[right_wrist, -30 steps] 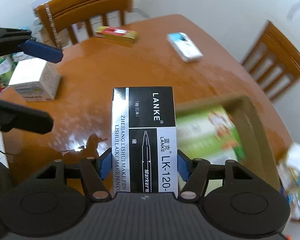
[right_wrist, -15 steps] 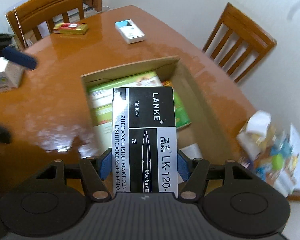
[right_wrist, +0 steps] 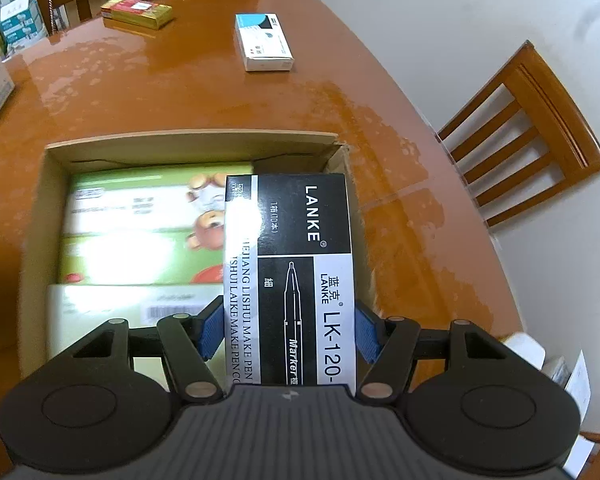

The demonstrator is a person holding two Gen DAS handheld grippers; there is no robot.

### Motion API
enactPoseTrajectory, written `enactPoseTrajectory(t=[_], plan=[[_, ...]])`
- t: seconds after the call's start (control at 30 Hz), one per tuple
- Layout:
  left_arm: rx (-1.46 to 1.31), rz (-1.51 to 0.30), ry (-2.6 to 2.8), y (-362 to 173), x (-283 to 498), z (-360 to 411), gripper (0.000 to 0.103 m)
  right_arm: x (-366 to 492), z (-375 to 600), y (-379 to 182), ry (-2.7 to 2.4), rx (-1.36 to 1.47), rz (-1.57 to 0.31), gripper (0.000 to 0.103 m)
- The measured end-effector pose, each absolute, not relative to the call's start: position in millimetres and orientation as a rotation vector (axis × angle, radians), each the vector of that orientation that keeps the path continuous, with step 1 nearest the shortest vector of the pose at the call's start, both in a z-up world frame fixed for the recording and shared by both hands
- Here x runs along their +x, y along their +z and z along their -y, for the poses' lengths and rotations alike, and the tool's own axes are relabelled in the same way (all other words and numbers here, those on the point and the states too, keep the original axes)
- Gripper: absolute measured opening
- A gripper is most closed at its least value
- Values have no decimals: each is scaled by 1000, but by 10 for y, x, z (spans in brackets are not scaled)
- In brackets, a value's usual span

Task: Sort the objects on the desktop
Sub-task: 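Lower the LANKE box into the cardboard box and open the right gripper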

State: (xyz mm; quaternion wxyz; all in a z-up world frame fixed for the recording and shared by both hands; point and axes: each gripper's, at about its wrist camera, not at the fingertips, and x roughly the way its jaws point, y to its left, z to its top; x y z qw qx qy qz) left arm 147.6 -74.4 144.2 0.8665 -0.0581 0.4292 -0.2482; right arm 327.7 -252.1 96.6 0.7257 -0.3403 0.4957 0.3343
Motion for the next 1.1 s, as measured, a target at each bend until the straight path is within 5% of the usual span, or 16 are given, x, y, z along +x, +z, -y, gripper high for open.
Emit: enactPoseTrajectory(t=[1.1], plan=[[-122,-934,-545,1344,1559,809,103,3150,2951,690,759,-811,-1239,69]])
